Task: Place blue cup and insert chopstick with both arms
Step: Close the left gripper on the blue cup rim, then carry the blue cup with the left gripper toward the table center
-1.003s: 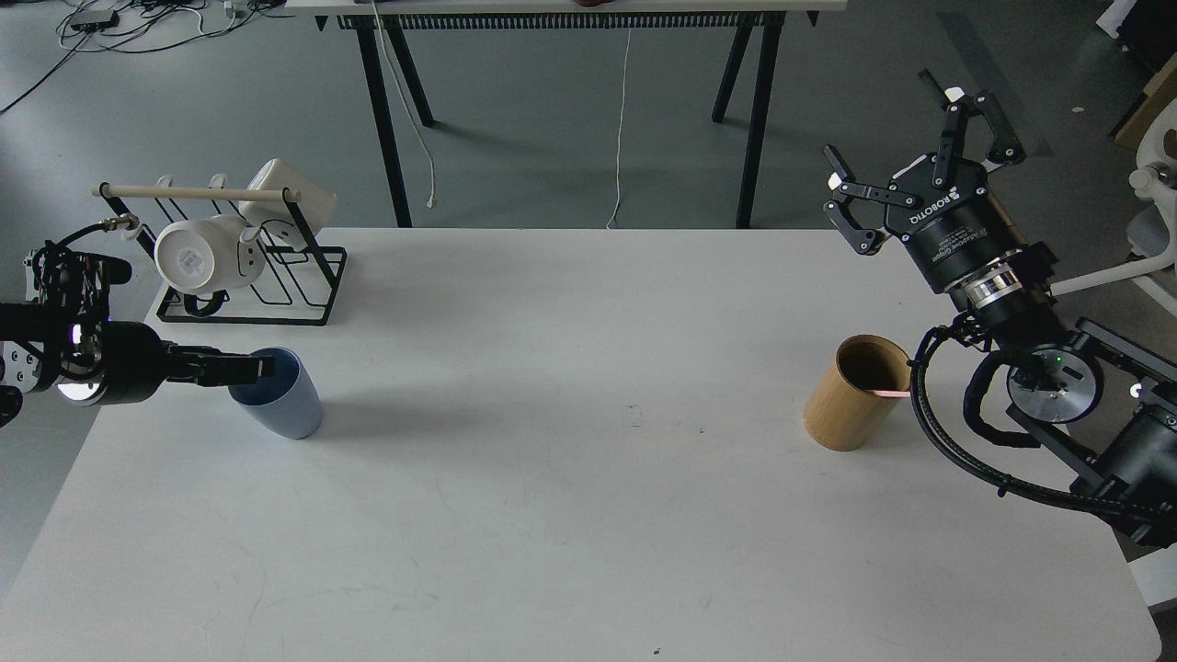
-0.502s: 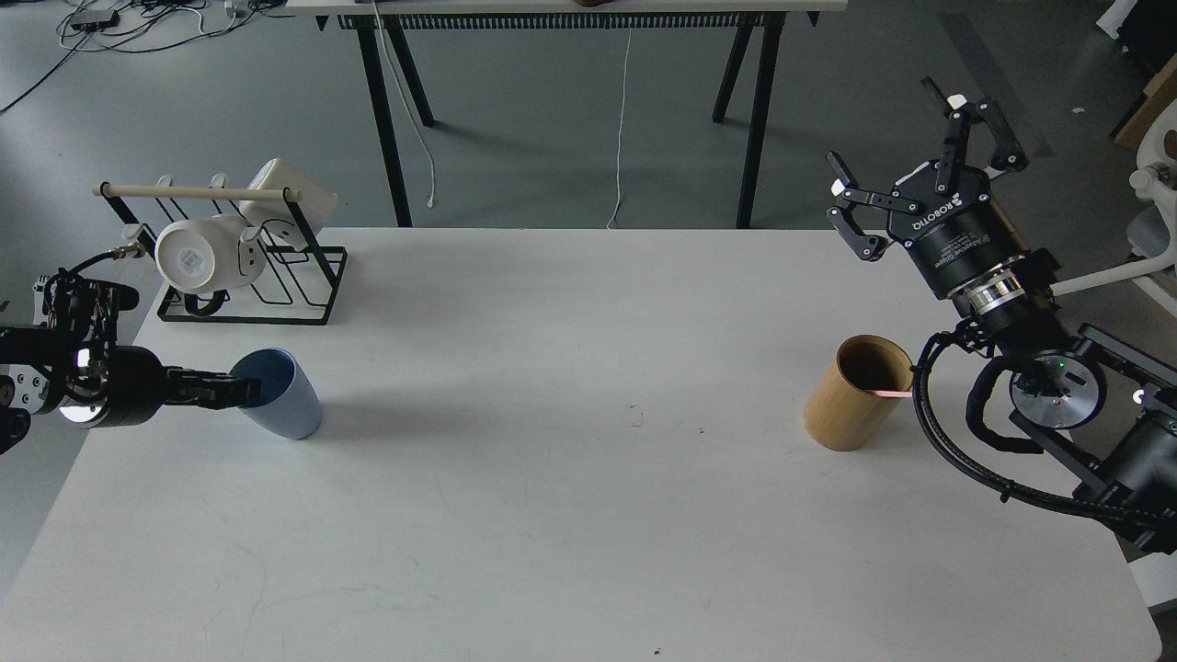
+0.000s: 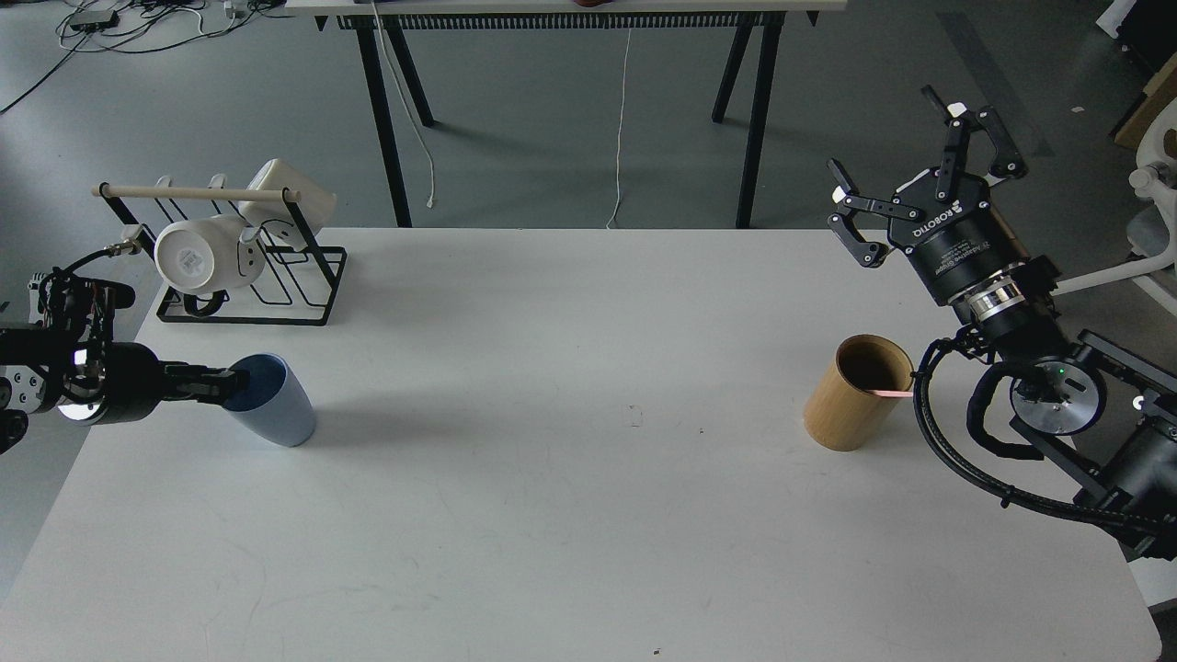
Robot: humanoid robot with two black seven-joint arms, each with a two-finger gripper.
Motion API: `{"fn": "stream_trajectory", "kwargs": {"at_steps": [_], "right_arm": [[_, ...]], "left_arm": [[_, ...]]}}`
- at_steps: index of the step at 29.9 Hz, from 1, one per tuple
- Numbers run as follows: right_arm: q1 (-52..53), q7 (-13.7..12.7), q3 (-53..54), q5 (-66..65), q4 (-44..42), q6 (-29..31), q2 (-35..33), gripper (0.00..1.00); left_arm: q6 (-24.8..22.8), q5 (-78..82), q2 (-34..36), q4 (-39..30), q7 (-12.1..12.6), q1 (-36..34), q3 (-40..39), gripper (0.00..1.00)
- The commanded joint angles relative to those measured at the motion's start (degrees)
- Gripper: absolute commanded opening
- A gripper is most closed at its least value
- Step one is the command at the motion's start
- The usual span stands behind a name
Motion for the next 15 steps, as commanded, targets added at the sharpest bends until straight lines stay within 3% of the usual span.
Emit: {"fn": "stream_trajectory", "kwargs": {"at_steps": [1,8,12,15], "right_arm": [[-0.30,0.00,0.00,0.00,-0.05,0.00,0.00,0.99],[-0.74,0.00,0.09,0.00,-0.05,0.00,0.00,0.99],[-0.74,0.00,0.17,0.00,-0.14,0.00,-0.17,0.99],[-0.74,0.00,0.96,0.00,-0.22,0.00,-0.87,0.99]], "left_arm": [[0.01,0.00,0.00,-0.17,0.00,-0.36,-0.09,0.00],[0.09,-0.53,0.79,-3.85,0.00,-0.80,-1.14,0.00],[-0.78,-0.79,6.41,-16.92,0.00,-2.21,-4.12,0.00],[-3.06,-2.37,6.07,-25.72,0.00,-3.44,-7.55,0.00]]}}
